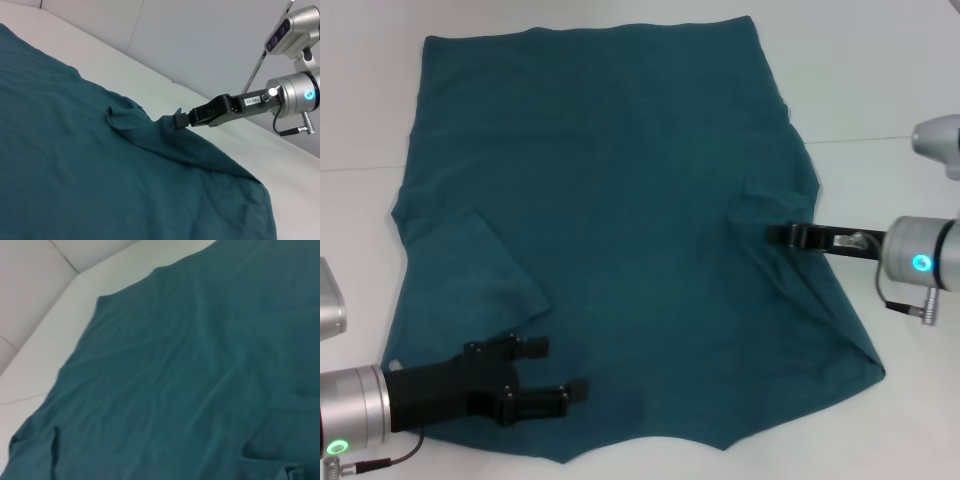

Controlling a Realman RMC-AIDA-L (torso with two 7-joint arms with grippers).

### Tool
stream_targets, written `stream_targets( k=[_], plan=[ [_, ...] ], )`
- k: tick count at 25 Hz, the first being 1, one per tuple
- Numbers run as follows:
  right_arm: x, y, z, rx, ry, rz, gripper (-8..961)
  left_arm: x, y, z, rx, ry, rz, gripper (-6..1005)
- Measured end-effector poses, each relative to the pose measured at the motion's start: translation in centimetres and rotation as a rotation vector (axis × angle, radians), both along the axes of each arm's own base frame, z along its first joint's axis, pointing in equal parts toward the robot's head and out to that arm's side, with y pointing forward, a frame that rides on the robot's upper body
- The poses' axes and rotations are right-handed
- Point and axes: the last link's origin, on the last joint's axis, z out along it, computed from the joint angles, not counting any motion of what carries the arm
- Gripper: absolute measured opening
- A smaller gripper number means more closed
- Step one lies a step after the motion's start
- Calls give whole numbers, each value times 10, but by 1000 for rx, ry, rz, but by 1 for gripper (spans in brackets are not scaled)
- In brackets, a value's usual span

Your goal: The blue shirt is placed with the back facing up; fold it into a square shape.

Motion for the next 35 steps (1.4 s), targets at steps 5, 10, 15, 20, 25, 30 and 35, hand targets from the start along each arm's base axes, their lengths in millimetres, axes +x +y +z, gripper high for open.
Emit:
stream_targets(
  k=[5,10,15,20,25,30,35],
  plan=[
    [-12,-3,-13,-39,-14,81,10,0,1,0,4,2,1,944],
    [-25,-10,-15,-61,31,213,79,-2,1,2,18,0,9,942],
    [-28,-14,-7,-58,69,256,252,-6,-1,4,28,-3,23,940],
    [-23,-15,5,-17,90,251,452,-9,0,12,49,-17,54,939],
    [-21,-16,20,20,107,260,606,-16,2,29,66,-36,128,937],
    [-18,-16,27,36,113,255,780,-25,4,50,79,-44,217,935],
    [-16,-15,31,41,111,251,897,-31,0,68,80,-38,283,933]
  ],
)
